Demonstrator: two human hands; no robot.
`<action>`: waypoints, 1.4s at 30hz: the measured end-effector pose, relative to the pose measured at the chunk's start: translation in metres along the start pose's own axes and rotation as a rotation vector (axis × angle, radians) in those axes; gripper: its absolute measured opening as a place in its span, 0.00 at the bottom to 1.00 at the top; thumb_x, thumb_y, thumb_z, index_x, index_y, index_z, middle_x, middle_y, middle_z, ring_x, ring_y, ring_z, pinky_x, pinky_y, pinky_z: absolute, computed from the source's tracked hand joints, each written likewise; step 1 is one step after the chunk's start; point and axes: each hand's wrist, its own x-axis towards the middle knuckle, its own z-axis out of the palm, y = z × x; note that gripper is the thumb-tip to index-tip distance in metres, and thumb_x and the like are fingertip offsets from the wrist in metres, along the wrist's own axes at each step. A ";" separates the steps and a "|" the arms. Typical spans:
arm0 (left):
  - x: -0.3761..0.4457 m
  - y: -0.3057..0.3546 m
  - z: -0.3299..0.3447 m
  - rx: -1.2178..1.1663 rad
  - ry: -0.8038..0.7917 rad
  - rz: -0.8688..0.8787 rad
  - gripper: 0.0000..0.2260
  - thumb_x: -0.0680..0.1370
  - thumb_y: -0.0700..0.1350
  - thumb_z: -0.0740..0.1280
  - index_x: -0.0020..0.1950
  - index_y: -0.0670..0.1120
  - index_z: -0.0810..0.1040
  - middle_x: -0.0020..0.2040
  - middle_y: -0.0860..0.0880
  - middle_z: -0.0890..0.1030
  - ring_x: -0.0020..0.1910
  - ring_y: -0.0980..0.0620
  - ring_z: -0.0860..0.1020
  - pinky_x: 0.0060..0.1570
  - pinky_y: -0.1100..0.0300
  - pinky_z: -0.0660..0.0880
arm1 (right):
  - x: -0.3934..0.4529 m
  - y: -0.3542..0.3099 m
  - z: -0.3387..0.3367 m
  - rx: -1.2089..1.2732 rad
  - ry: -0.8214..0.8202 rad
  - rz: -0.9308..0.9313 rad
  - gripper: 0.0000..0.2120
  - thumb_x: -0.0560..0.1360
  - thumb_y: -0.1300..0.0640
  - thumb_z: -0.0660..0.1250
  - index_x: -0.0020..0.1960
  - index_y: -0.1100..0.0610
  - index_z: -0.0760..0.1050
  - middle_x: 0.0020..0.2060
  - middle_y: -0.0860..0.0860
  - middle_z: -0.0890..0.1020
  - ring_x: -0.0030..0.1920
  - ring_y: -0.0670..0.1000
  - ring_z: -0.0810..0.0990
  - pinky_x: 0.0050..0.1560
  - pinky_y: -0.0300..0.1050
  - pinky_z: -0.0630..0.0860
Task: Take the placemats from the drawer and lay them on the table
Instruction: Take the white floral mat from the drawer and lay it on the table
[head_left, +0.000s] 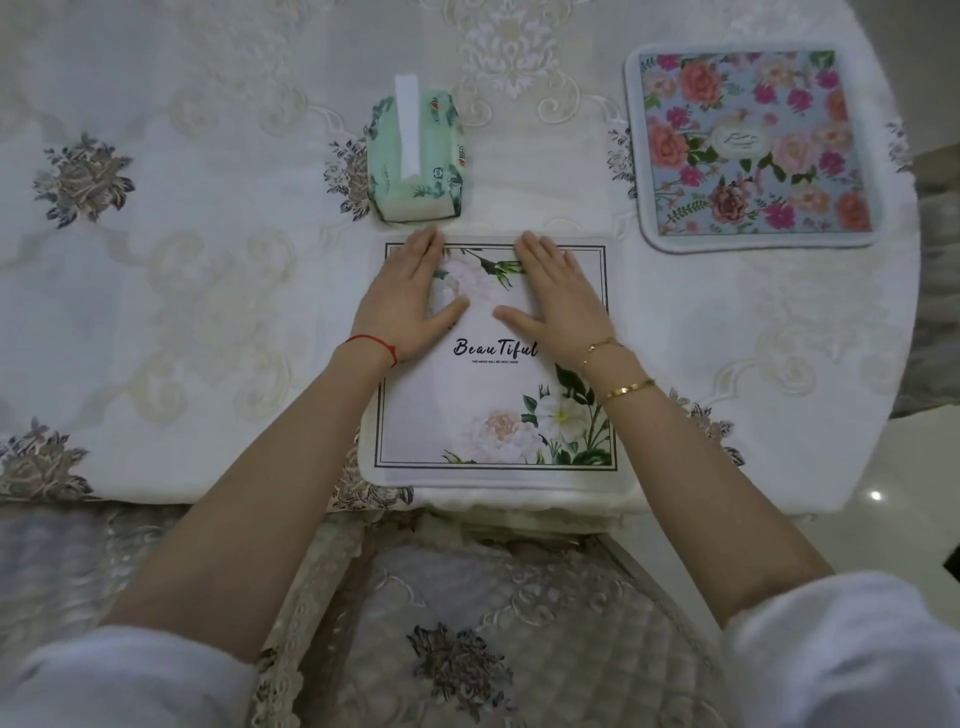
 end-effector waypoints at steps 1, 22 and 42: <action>-0.002 -0.003 -0.001 0.005 -0.003 -0.016 0.36 0.79 0.60 0.59 0.79 0.43 0.50 0.80 0.47 0.50 0.78 0.50 0.49 0.77 0.54 0.45 | -0.005 0.007 -0.002 -0.001 0.015 0.018 0.40 0.78 0.35 0.55 0.79 0.55 0.45 0.79 0.50 0.48 0.79 0.49 0.44 0.78 0.47 0.41; -0.108 0.015 0.016 0.013 -0.090 -0.057 0.38 0.79 0.61 0.56 0.79 0.42 0.43 0.80 0.48 0.42 0.78 0.54 0.41 0.76 0.59 0.41 | -0.103 -0.009 0.021 0.070 0.032 0.032 0.36 0.79 0.40 0.57 0.79 0.56 0.48 0.78 0.50 0.50 0.78 0.47 0.45 0.78 0.45 0.41; -0.189 0.046 0.036 -0.029 -0.110 -0.146 0.38 0.79 0.62 0.57 0.79 0.45 0.42 0.79 0.50 0.41 0.78 0.53 0.41 0.76 0.58 0.43 | -0.176 -0.038 0.045 0.069 -0.026 0.001 0.36 0.79 0.37 0.55 0.79 0.53 0.47 0.79 0.49 0.49 0.78 0.47 0.44 0.78 0.46 0.42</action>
